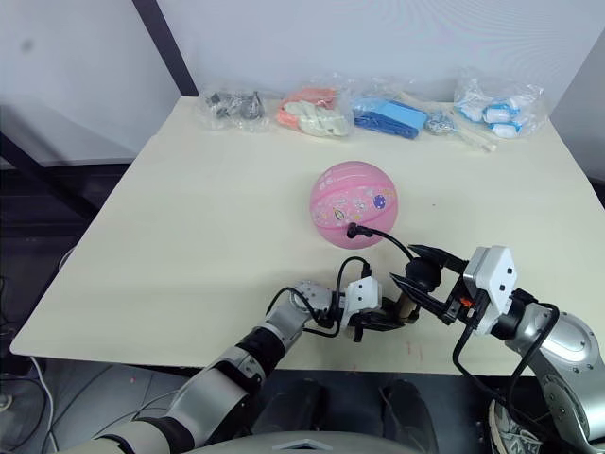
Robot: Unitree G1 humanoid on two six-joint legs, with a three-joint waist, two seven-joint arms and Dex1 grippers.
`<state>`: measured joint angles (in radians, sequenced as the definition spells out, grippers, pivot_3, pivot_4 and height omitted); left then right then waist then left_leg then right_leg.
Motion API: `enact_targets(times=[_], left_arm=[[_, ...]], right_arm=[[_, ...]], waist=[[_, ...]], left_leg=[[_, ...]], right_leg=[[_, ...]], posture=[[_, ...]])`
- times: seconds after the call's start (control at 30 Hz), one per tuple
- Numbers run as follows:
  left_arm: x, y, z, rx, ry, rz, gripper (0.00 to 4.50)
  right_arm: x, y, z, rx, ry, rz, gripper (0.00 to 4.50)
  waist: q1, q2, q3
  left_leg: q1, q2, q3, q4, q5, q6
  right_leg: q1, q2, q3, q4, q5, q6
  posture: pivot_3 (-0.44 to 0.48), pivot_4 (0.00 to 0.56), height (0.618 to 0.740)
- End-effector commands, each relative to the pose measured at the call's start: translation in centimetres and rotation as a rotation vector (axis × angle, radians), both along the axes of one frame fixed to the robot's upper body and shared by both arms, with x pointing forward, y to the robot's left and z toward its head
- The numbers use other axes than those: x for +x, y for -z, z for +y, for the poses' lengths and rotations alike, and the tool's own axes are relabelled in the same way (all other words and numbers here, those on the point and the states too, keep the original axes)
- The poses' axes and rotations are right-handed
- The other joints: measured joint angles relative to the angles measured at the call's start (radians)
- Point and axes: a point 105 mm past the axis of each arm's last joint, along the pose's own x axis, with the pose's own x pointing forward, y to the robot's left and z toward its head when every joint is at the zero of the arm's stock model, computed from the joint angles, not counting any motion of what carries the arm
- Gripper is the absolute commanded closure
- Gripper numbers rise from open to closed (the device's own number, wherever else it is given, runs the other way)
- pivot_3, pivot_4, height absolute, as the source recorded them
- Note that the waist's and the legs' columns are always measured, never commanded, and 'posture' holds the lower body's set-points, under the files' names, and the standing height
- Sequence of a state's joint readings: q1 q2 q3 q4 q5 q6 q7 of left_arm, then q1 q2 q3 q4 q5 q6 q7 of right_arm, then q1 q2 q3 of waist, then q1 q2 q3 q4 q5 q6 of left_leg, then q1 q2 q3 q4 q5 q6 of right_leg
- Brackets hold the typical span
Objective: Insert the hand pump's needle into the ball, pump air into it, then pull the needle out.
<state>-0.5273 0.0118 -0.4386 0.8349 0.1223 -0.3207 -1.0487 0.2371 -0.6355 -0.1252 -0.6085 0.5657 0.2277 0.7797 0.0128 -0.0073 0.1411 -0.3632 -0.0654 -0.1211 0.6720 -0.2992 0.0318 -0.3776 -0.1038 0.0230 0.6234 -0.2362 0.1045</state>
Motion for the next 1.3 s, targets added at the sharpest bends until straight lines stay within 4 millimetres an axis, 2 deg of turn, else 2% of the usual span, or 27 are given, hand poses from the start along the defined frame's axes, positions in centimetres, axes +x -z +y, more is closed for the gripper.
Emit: enact_targets(times=[0.03, 0.57, 0.8, 0.97, 1.07, 1.17, 1.23, 1.3], left_arm=[[-0.8, 2.3, 1.4, 0.07, -0.021, 0.076, 3.47], [-0.8, 2.3, 1.2, 0.071, -0.006, 0.077, 3.47], [-0.9, 2.3, 1.2, 0.072, -0.003, 0.08, 3.47], [-0.9, 2.3, 1.1, 0.072, -0.004, 0.077, 3.47], [-0.8, 2.2, 1.1, 0.072, -0.001, 0.074, 3.47], [-0.8, 2.2, 1.1, 0.073, 0.0, 0.073, 3.47], [-0.8, 2.3, 1.1, 0.074, 0.003, 0.073, 3.47], [-0.9, 2.3, 1.1, 0.075, 0.005, 0.072, 3.47]], right_arm=[[-0.5, 0.1, 0.4, 0.015, -0.041, 0.047, 2.34], [-1.2, -11.1, -1.9, 0.052, -0.104, -0.102, 2.34], [-1.5, -14.1, -2.9, 0.05, -0.103, -0.136, 2.34], [-1.6, -15.1, -3.1, 0.05, -0.115, -0.143, 2.34], [-1.6, -15.0, -3.0, 0.051, -0.124, -0.127, 2.34], [-1.4, -14.0, -2.9, 0.041, -0.114, -0.096, 2.34], [-1.4, -11.9, -2.4, 0.022, -0.123, -0.042, 2.34], [-1.4, -10.7, -2.0, 0.021, -0.124, -0.021, 2.34]], waist=[[0.0, 0.0, 0.0], [0.002, 0.0, 0.006], [0.002, 0.0, 0.007], [0.003, -0.001, 0.007], [0.003, -0.001, 0.007], [0.003, -0.001, 0.007], [0.003, -0.002, 0.007], [0.003, -0.002, 0.006]], left_leg=[[0.0, 0.0, 0.0, 0.0, 0.0, 0.0], [-0.004, 0.0, -0.001, -0.001, 0.0, 0.0], [-0.004, 0.0, 0.0, -0.001, 0.0, 0.0], [-0.004, 0.0, 0.0, -0.001, 0.0, 0.0], [-0.005, 0.0, 0.0, -0.001, 0.0, 0.0], [-0.005, 0.0, 0.0, -0.001, 0.0, 0.0], [-0.004, 0.0, 0.0, -0.001, 0.0, 0.0], [-0.004, 0.0, -0.001, -0.001, 0.0, 0.0]], right_leg=[[0.0, 0.0, 0.0, 0.0, 0.0, 0.0], [-0.002, -0.001, 0.001, 0.0, 0.0, -0.001], [-0.002, -0.002, 0.001, -0.001, 0.0, -0.001], [-0.002, -0.002, 0.001, -0.001, 0.0, -0.001], [-0.002, -0.002, 0.001, -0.001, 0.0, -0.001], [-0.002, -0.002, 0.001, -0.001, 0.0, -0.001], [-0.002, -0.002, 0.001, -0.001, 0.0, -0.001], [-0.001, -0.002, 0.0, -0.001, 0.0, -0.001]], posture=[[0.0, 0.15, 0.74], [0.0, 0.15, 0.74], [0.0, 0.15, 0.74], [0.0, 0.15, 0.74], [0.0, 0.15, 0.74], [0.0, 0.15, 0.74], [0.0, 0.15, 0.74], [0.0, 0.15, 0.74]])
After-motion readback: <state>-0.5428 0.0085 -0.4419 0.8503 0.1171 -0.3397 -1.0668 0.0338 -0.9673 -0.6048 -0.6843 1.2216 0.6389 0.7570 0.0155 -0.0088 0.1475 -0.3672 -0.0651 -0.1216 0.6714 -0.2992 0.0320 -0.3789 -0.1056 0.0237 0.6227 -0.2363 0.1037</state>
